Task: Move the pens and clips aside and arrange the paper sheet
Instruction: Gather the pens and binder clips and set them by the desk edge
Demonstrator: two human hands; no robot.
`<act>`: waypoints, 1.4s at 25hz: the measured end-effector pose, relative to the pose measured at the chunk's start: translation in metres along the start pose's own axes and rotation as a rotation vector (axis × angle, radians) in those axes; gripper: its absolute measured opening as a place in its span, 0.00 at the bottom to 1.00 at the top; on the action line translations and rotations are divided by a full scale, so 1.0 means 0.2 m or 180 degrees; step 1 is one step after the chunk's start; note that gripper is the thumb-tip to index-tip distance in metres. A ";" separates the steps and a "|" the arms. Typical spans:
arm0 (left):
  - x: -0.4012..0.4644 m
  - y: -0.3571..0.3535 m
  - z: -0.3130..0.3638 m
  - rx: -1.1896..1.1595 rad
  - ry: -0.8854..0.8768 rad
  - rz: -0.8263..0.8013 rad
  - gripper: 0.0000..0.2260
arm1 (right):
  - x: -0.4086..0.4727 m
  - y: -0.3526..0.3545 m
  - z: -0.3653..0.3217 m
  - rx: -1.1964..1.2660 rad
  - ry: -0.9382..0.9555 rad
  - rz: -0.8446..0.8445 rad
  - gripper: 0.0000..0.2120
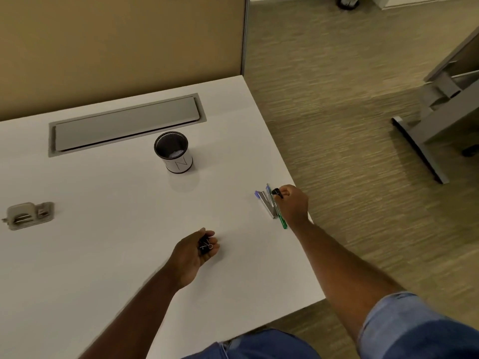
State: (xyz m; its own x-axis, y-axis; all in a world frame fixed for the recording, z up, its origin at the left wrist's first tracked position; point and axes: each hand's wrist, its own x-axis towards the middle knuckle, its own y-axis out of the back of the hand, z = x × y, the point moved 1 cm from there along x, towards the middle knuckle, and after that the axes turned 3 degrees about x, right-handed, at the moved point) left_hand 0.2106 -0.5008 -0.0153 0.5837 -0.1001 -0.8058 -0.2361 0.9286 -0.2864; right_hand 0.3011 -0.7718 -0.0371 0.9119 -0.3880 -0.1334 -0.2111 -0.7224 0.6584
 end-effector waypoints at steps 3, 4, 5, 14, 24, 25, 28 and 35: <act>0.01 -0.08 0.04 0.0045 -0.0009 -0.0054 0.13 | -0.04 0.03 -0.06 -0.0061 0.0276 0.0370 0.07; 0.02 -0.12 0.05 0.0073 -0.0039 -0.0087 0.13 | -0.09 0.02 -0.10 0.0038 0.0387 0.0452 0.08; 0.02 -0.16 0.07 0.0120 -0.0079 -0.0134 0.13 | -0.14 0.00 -0.13 0.0226 0.0392 0.0352 0.09; -0.11 -0.52 0.16 0.1332 -0.0534 -0.1041 0.16 | -0.39 -0.15 -0.25 0.3411 -0.2321 -0.1530 0.24; -0.04 -0.15 0.11 0.1297 -0.0818 -0.0313 0.15 | -0.12 0.07 -0.08 0.2297 -0.1665 -0.0270 0.19; -0.03 -0.11 0.09 0.1297 -0.0808 -0.0251 0.15 | -0.11 0.07 -0.07 0.2124 -0.1591 -0.0209 0.18; -0.04 0.00 0.06 0.1347 -0.0805 -0.0127 0.17 | -0.12 0.07 -0.03 0.1954 -0.1455 -0.0076 0.17; -0.09 0.15 0.04 0.1323 -0.0839 0.0061 0.20 | -0.16 0.07 -0.04 0.1967 -0.1313 0.0160 0.24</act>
State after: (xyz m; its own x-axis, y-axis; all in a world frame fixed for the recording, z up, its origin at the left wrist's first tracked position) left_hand 0.1996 -0.4688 -0.0053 0.7717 -0.0377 -0.6348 0.0500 0.9987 0.0014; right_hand 0.2713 -0.7643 -0.0181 0.7156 -0.5244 -0.4614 -0.5193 -0.8412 0.1508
